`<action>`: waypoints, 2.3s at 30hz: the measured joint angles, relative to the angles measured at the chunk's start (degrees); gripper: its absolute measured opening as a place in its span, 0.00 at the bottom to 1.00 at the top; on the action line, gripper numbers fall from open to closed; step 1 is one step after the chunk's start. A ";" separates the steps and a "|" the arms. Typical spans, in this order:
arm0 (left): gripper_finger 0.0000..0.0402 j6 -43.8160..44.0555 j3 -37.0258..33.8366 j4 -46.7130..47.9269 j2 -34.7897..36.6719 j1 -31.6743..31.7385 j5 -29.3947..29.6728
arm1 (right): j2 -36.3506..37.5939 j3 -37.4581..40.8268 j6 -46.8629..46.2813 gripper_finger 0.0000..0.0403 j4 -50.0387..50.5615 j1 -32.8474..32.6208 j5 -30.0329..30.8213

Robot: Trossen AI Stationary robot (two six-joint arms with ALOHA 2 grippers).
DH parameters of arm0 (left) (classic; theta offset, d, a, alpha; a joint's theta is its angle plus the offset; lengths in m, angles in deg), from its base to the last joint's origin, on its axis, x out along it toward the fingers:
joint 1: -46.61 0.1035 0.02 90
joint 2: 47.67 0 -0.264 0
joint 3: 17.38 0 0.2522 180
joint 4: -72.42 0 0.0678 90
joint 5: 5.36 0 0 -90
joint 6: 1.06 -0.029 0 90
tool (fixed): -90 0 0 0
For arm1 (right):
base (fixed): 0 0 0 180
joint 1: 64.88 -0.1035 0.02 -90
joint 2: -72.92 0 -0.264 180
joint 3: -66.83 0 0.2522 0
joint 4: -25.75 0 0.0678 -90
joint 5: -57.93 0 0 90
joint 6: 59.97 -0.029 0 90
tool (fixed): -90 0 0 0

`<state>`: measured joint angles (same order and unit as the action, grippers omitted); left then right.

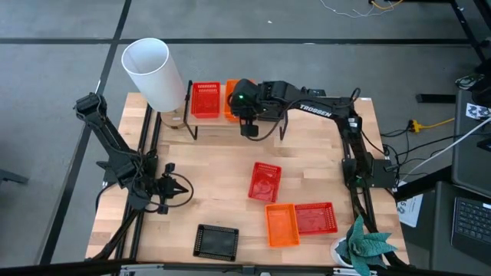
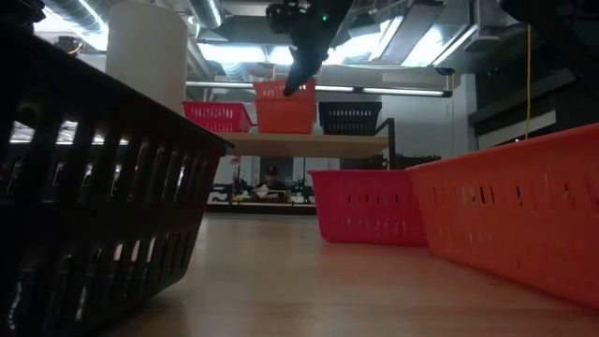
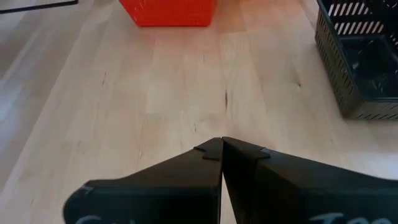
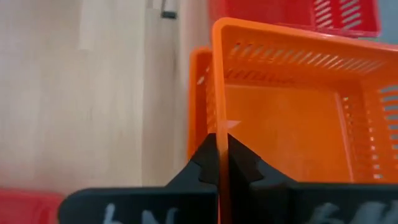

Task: Stack baskets on shelf by color
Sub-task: Stack the left orange bin on the orange bin on the shelf, then stack the orange bin on the orange bin on the shelf

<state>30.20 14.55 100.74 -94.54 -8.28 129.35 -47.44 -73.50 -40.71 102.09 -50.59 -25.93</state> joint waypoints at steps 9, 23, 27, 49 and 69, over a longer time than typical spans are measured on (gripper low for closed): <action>0.00 -0.04 0.00 -0.02 0.01 0.00 0.02 | 0.05 1.36 0.31 0.09 -4.05 -0.03 0.19; 0.00 0.11 0.00 -0.07 0.02 0.02 0.02 | 0.16 -3.32 -2.88 0.27 -1.53 -0.28 -1.47; 0.00 0.62 0.00 -0.07 0.00 0.02 0.02 | 0.18 -8.16 -8.15 0.27 6.38 -1.54 -1.44; 0.00 2.86 0.02 -0.40 0.02 0.02 1.31 | 4.23 8.82 -26.77 0.25 17.89 -35.01 -15.92; 0.00 3.02 0.02 -0.42 0.02 0.02 1.31 | 4.19 37.32 -62.00 0.25 -13.39 -54.22 -10.86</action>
<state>33.22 14.57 100.32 -94.52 -8.26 130.66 -43.26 -36.18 -102.71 88.70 -104.80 -36.79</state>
